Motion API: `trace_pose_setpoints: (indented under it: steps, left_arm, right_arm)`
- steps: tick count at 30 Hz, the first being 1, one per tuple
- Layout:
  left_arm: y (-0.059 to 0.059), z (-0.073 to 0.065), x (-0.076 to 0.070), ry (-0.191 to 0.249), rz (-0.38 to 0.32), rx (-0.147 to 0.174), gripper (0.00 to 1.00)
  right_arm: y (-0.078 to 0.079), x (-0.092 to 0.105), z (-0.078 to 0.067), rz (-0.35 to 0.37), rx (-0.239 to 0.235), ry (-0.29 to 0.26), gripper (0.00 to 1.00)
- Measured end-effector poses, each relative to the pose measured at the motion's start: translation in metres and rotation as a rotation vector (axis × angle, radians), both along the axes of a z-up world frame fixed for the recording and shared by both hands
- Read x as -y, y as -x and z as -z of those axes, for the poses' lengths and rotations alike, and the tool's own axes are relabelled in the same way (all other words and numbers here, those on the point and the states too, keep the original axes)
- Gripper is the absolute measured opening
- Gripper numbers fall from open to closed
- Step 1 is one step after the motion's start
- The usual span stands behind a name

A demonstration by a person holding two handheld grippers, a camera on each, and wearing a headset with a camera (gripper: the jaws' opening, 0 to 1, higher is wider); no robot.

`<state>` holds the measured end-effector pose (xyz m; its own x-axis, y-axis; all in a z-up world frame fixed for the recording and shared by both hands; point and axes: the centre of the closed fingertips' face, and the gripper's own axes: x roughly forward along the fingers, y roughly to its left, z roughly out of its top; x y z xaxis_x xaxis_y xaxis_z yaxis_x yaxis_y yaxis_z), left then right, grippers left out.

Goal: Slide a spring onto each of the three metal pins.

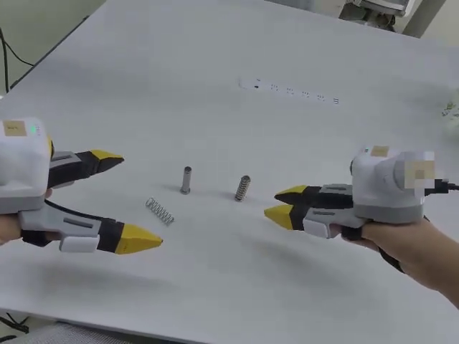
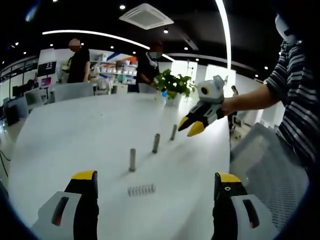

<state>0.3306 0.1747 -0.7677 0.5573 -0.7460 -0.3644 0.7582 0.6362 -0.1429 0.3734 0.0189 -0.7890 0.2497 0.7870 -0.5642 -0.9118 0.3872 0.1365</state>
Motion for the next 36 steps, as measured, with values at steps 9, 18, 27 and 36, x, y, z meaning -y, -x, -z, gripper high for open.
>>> trace_pose_setpoints:
  steps: [9, 18, 27, 36]
  left_arm:
    - [0.0, 0.001, 0.0, -0.001, -0.004, -0.002, 0.93]
    - [0.0, 0.003, 0.001, -0.005, 0.0, -0.005, 0.93]
    - [0.003, 0.004, 0.0, -0.008, 0.003, -0.009, 0.93]
    - [0.003, 0.004, -0.006, -0.01, -0.006, -0.008, 0.93]
  right_arm:
    - [0.01, -0.004, 0.007, -0.015, -0.015, 0.01, 0.2]
    - [0.011, -0.014, 0.008, -0.039, -0.014, 0.017, 0.19]
    - [0.013, -0.054, 0.003, -0.11, 0.011, 0.019, 0.19]
    - [0.023, -0.094, 0.002, -0.211, 0.035, 0.032, 0.18]
